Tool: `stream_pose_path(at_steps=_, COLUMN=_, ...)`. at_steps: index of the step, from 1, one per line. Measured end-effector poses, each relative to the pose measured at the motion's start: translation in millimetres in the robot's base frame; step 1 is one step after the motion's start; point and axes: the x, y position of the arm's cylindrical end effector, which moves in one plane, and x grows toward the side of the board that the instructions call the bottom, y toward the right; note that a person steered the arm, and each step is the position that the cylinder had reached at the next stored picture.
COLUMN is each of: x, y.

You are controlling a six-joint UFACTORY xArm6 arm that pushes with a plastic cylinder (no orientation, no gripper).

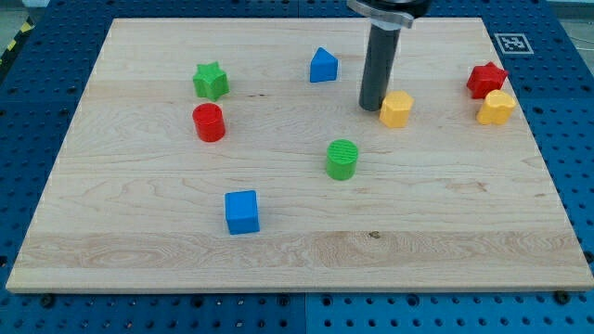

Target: Push the yellow hexagon towards the right center

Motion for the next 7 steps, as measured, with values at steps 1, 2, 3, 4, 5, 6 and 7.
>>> stream_pose_path(at_steps=1, x=0, y=7)
stream_pose_path(at_steps=2, x=0, y=14)
stream_pose_path(at_steps=3, x=5, y=31)
stream_pose_path(at_steps=4, x=9, y=36)
stream_pose_path(at_steps=5, x=23, y=30)
stream_pose_path(at_steps=6, x=24, y=32)
stream_pose_path(at_steps=7, x=24, y=52)
